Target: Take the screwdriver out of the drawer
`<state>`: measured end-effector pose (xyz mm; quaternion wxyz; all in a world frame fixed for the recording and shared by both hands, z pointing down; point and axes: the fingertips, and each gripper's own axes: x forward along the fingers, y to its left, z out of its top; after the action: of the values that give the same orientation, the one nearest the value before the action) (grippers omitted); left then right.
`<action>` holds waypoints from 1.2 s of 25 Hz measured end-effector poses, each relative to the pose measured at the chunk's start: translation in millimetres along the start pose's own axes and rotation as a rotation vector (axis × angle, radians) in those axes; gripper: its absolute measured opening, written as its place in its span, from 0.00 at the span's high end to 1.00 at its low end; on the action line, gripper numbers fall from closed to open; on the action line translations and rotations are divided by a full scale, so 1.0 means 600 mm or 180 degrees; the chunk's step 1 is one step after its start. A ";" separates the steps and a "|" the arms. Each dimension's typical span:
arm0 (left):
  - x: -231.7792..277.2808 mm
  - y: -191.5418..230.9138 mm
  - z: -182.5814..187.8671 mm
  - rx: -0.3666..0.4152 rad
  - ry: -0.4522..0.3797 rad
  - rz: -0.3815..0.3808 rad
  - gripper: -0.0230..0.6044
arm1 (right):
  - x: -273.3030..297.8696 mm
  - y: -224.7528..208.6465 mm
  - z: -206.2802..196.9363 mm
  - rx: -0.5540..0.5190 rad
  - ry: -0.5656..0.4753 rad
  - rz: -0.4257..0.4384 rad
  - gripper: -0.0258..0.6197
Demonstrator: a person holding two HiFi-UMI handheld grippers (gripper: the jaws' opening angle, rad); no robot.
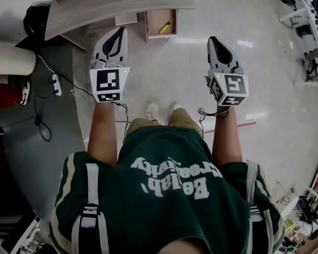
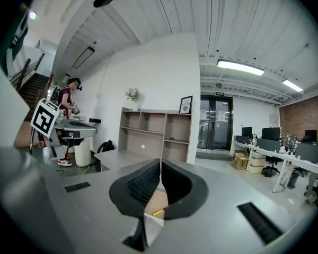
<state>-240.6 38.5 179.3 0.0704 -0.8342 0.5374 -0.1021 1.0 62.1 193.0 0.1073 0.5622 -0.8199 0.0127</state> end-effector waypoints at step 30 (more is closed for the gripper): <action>0.435 -0.120 -0.092 0.0008 0.0601 0.0219 0.94 | 0.360 -0.268 -0.082 0.0069 0.0049 0.0994 0.91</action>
<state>-86.0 -170.0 274.1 0.0239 -0.8017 0.5699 -0.1784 83.4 -188.8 265.9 0.1042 0.4289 -0.8963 0.0424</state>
